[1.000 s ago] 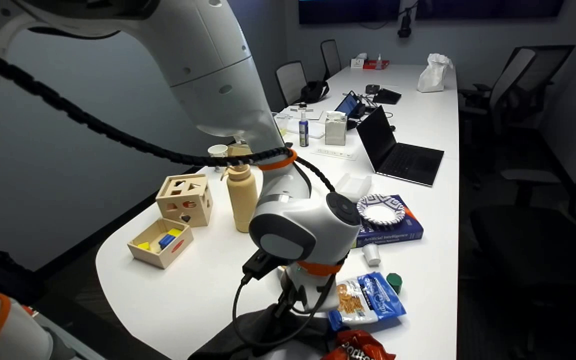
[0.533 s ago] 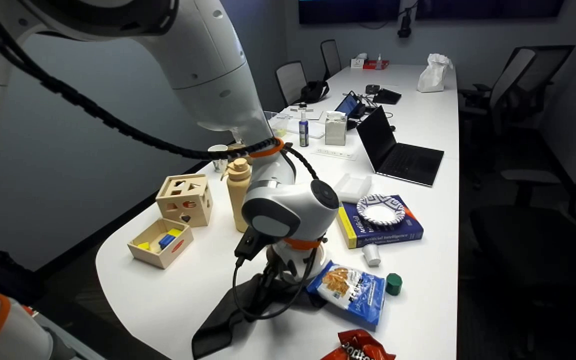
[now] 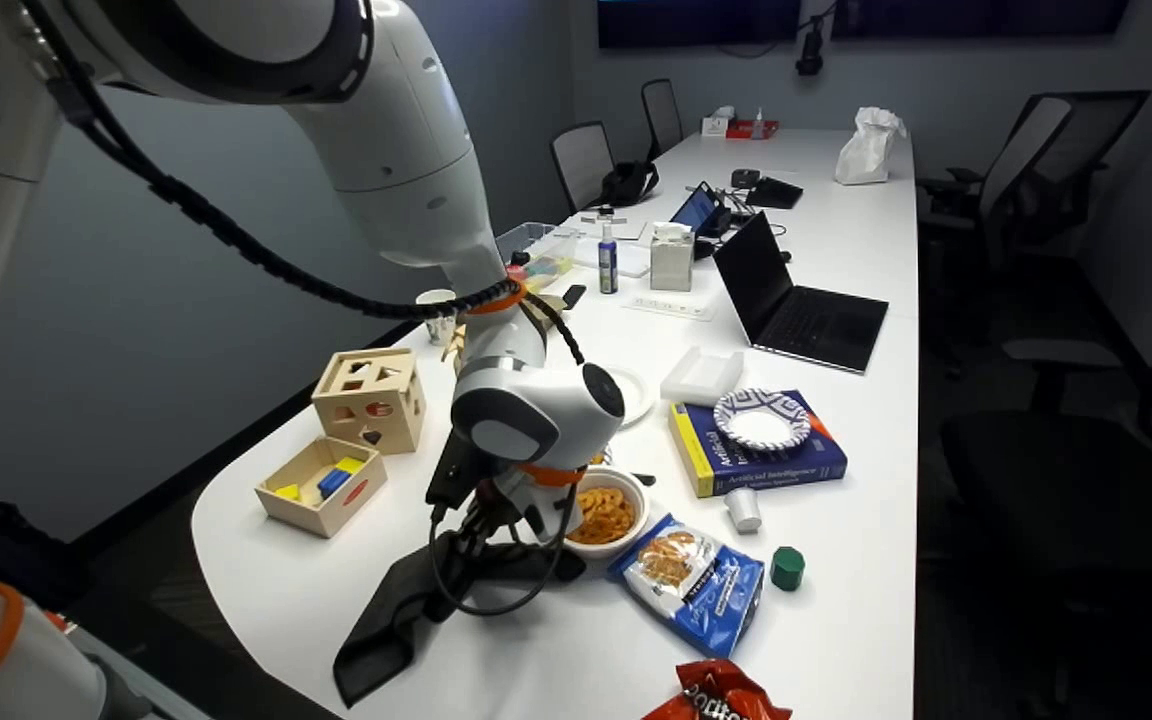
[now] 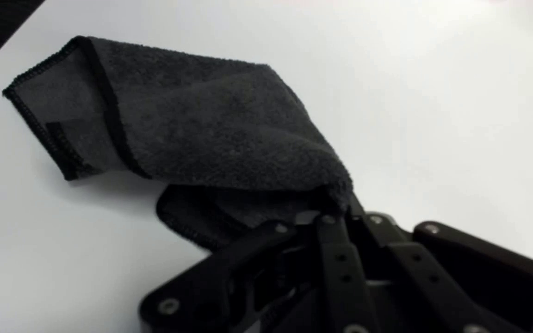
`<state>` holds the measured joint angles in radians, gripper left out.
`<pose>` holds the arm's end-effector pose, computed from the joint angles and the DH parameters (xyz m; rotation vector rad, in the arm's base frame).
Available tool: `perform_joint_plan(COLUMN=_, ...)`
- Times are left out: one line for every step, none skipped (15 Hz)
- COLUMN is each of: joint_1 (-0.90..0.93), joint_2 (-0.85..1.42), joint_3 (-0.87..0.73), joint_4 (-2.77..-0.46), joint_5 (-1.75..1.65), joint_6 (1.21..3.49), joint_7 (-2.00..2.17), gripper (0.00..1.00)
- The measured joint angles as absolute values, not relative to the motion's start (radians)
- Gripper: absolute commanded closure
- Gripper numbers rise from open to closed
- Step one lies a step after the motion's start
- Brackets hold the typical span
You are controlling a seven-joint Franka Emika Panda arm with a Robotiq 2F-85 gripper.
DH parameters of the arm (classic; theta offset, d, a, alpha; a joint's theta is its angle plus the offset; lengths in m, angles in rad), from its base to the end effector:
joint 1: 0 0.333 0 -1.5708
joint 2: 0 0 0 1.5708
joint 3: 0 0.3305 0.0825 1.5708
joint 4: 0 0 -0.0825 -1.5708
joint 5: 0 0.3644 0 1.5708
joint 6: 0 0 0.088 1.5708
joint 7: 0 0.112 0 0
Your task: Use the black towel to clean the table
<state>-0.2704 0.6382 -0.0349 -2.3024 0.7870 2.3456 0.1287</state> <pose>0.4154 -0.1199 0.0676 -2.2208 1.4548 0.7041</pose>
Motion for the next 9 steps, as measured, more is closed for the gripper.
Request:
perform_joint_plan(joint_1=-0.264, joint_2=0.636, joint_3=-0.032, joint_4=-2.310, joint_5=0.791, joint_6=2.341, joint_7=0.115, gripper=0.99)
perform_joint_plan(joint_1=-0.257, joint_2=0.632, joint_3=-0.028, joint_4=-2.317, joint_5=0.795, joint_6=2.340, joint_7=0.095, gripper=0.99)
perform_joint_plan(joint_1=-0.248, joint_2=0.629, joint_3=-0.023, joint_4=-2.319, joint_5=0.796, joint_6=2.340, joint_7=0.071, gripper=0.99)
perform_joint_plan(joint_1=-0.235, joint_2=0.625, joint_3=-0.017, joint_4=-2.319, joint_5=0.796, joint_6=2.343, joint_7=0.049, gripper=0.99)
perform_joint_plan(joint_1=-0.221, joint_2=0.623, joint_3=-0.009, joint_4=-2.317, joint_5=0.796, joint_6=2.347, joint_7=0.020, gripper=0.99)
perform_joint_plan(joint_1=-0.208, joint_2=0.624, joint_3=0.006, joint_4=-2.311, joint_5=0.796, joint_6=2.348, joint_7=-0.011, gripper=0.99)
perform_joint_plan(joint_1=-0.195, joint_2=0.624, joint_3=0.021, joint_4=-2.306, joint_5=0.795, joint_6=2.348, joint_7=-0.039, gripper=0.99)
perform_joint_plan(joint_1=-0.183, joint_2=0.627, joint_3=0.040, joint_4=-2.299, joint_5=0.795, joint_6=2.347, joint_7=-0.067, gripper=0.99)
perform_joint_plan(joint_1=-0.173, joint_2=0.631, joint_3=0.057, joint_4=-2.291, joint_5=0.795, joint_6=2.345, joint_7=-0.095, gripper=0.99)
